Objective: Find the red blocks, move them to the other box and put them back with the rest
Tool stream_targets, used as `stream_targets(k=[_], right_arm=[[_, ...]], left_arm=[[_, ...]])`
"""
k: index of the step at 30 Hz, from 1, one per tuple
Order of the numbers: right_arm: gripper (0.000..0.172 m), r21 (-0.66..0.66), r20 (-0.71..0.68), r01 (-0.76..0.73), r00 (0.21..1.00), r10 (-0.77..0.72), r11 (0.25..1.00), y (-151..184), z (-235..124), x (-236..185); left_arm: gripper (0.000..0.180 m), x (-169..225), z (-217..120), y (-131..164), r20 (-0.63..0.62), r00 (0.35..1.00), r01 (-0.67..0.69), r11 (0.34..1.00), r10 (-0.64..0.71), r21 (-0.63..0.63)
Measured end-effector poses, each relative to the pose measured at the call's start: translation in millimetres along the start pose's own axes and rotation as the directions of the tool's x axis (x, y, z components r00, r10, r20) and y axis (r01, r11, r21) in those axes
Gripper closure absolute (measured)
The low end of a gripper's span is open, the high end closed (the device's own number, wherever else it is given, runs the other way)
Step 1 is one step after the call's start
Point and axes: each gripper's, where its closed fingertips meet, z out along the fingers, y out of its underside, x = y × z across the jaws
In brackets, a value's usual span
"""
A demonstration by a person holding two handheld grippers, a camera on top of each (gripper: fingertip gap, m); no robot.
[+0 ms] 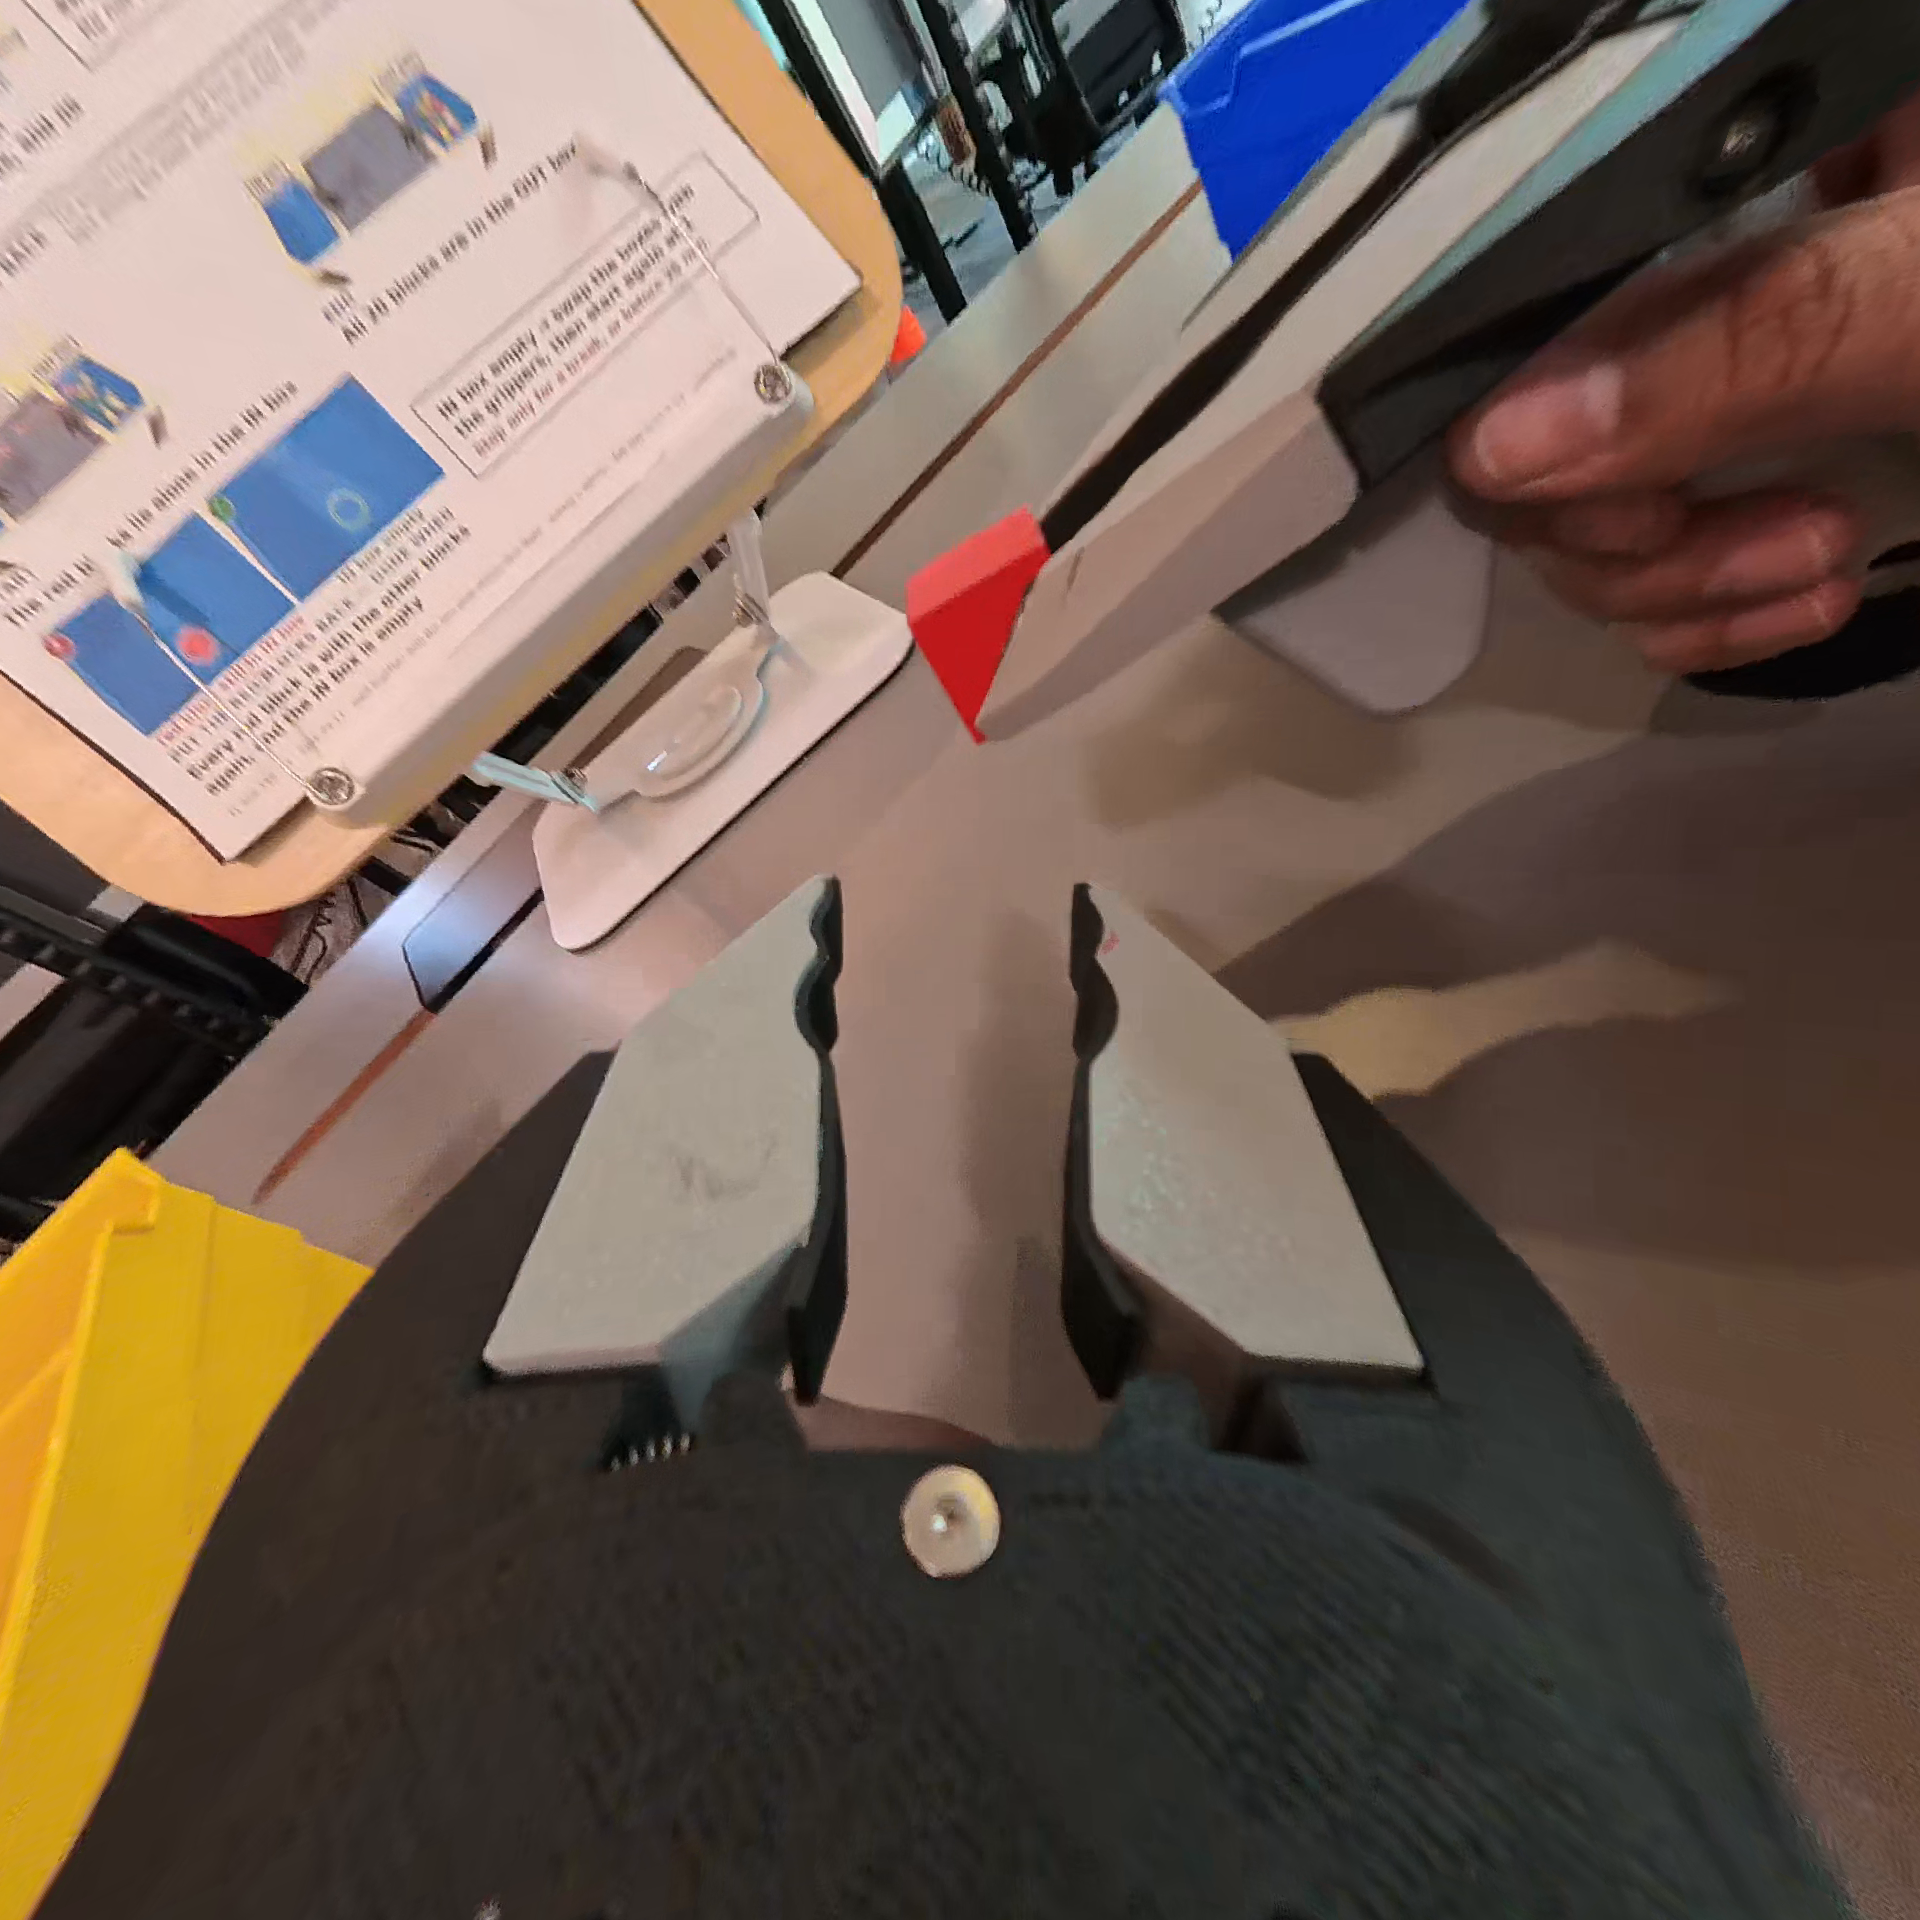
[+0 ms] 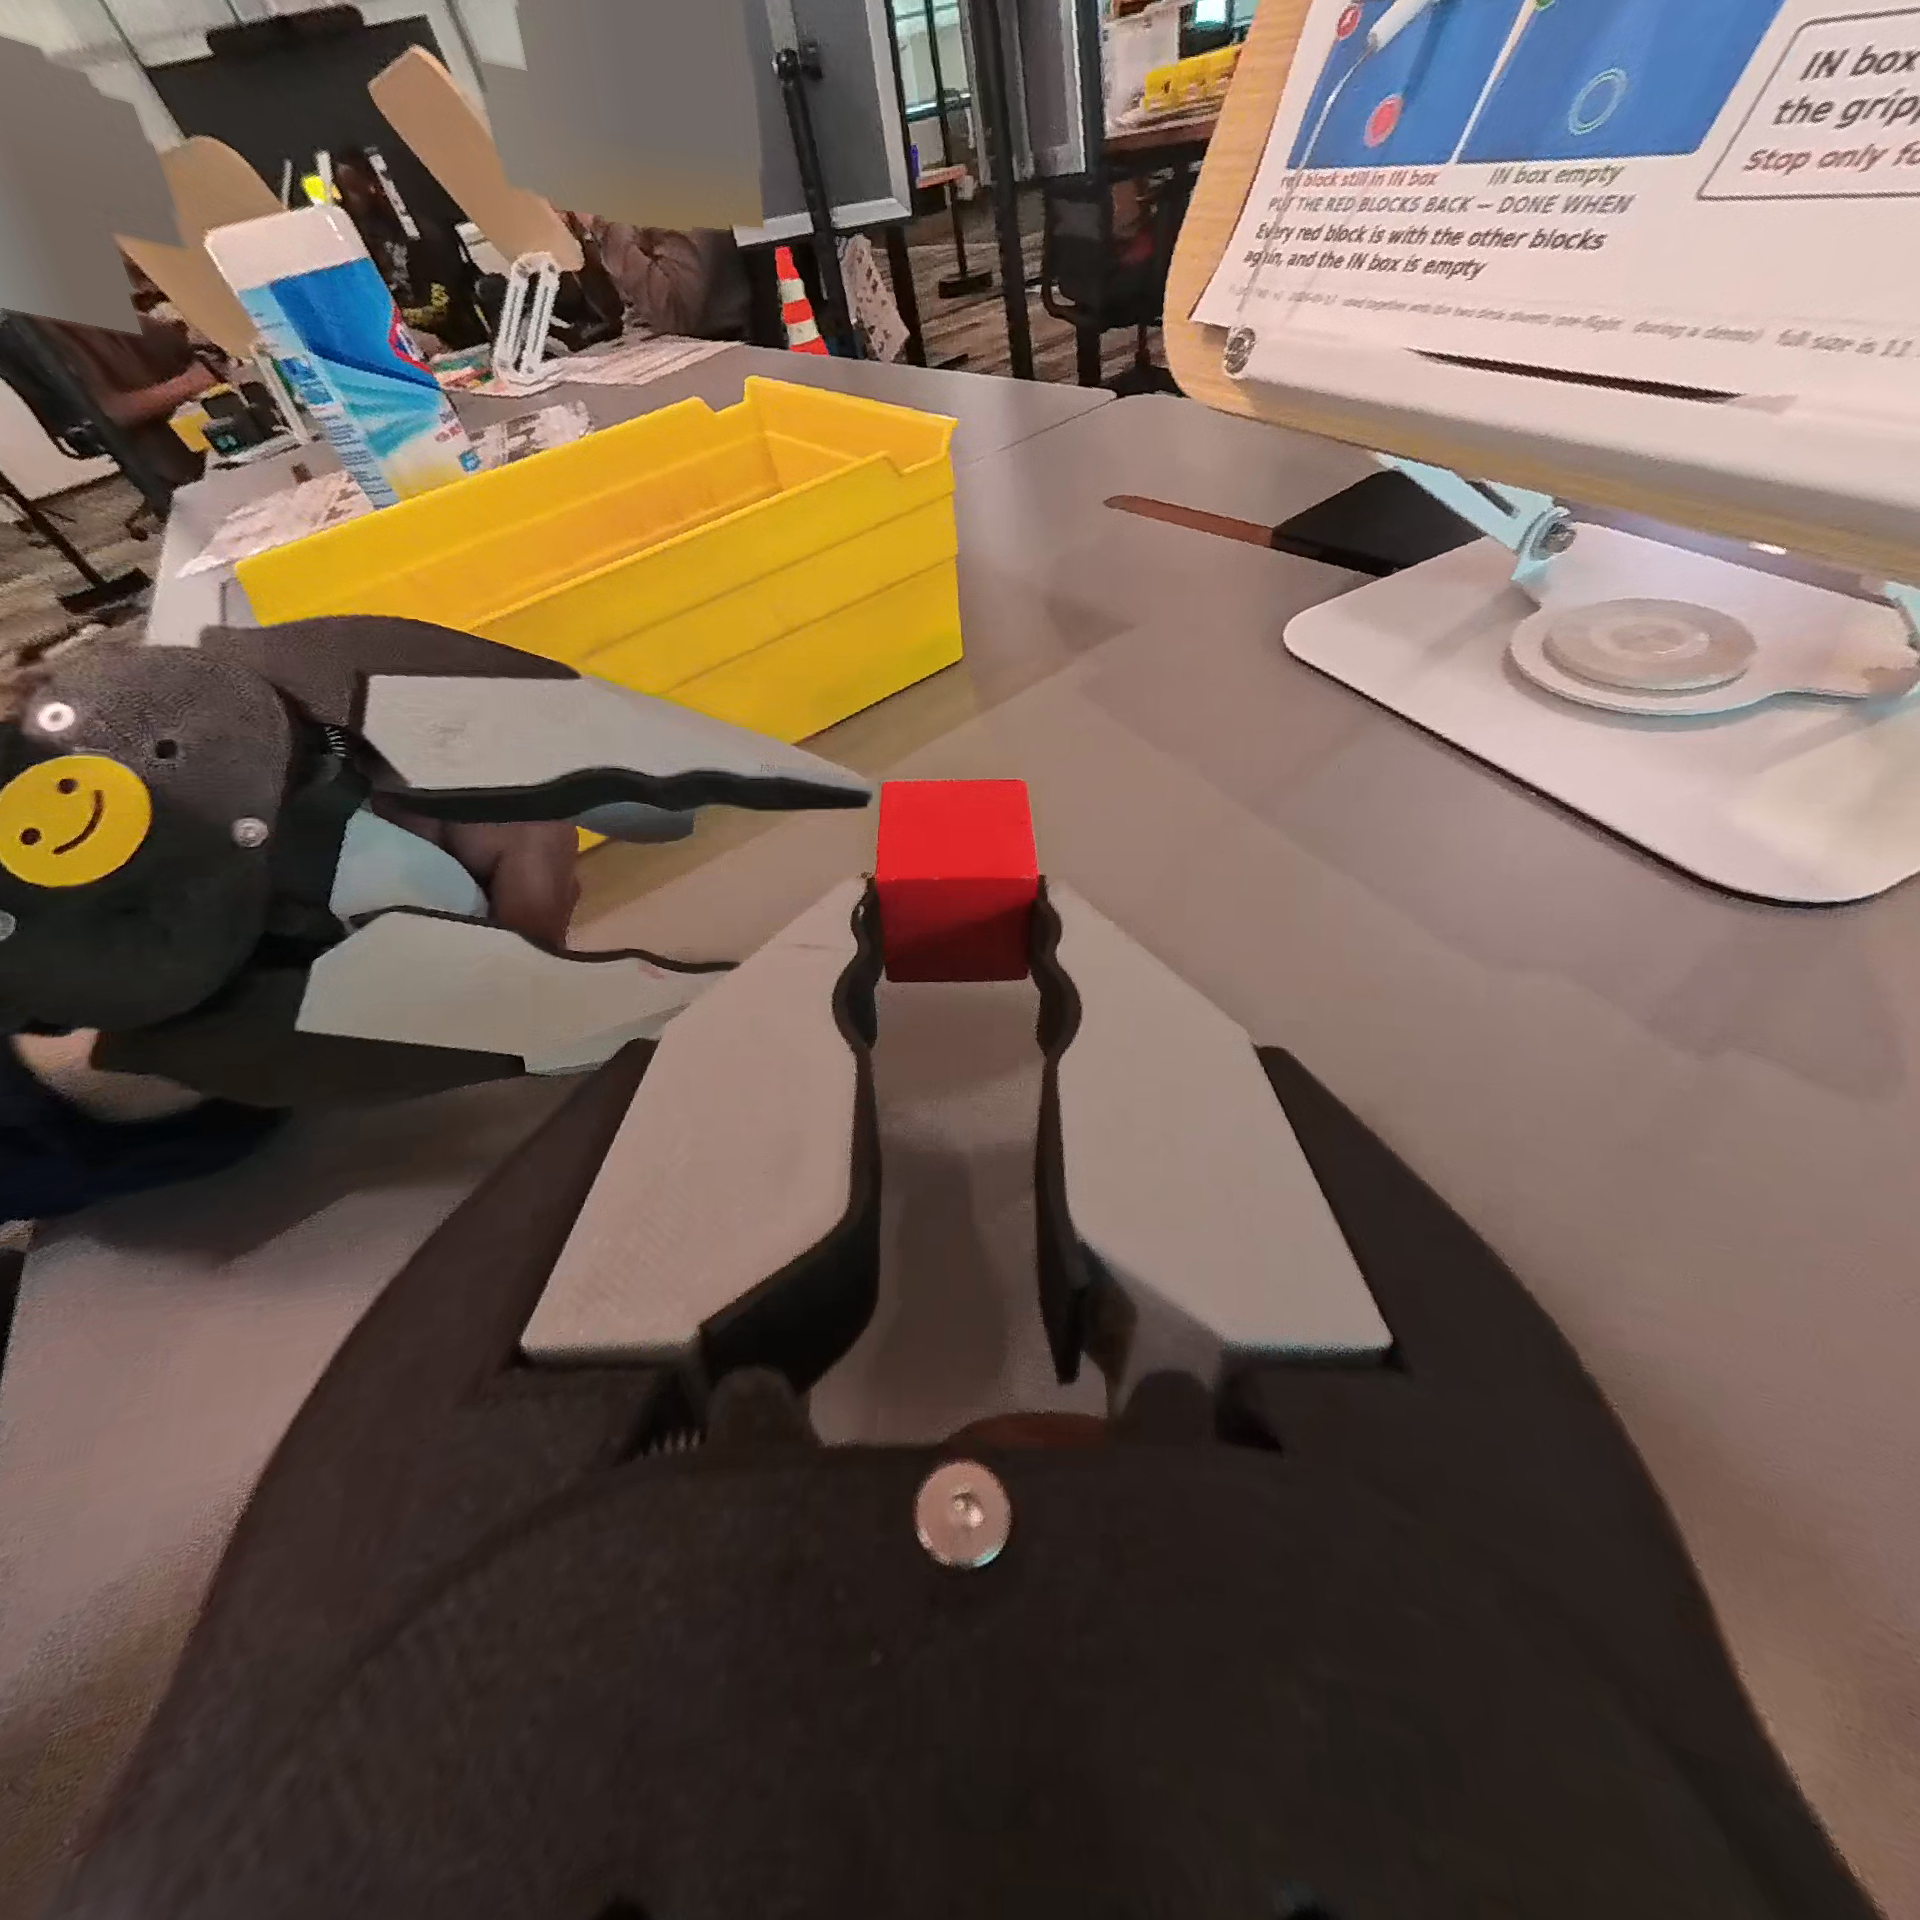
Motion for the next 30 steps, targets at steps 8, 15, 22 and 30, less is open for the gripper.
stream_targets(k=[8,15,22,30], right_arm=[[0.147,0.034,-0.192,0.134,0.973,-0.125,0.990,-16.9,-20.2,24.1],[0.147,0.098,-0.301,0.212,0.938,-0.174,0.972,-47.0,-57.9,14.6],[0.147,0.010,-0.328,0.239,0.918,-0.223,0.971,-22.6,-71.3,-1.6],[0.147,-0.006,-0.491,0.317,0.825,-0.279,0.948,-65.1,-137.5,10.1]], left_arm=[[0.139,5.7,7.0,16.7,-0.046,0.999,0.023,0.997,-0.027,-0.074],[0.139,6.3,10.3,23.8,-0.049,0.999,0.016,0.995,-0.021,-0.101],[0.139,11.4,13.7,31.8,-0.063,0.998,-0.024,0.990,0.015,-0.137],[0.138,8.9,16.2,40.5,-0.061,0.998,-0.023,0.985,0.012,-0.171]])
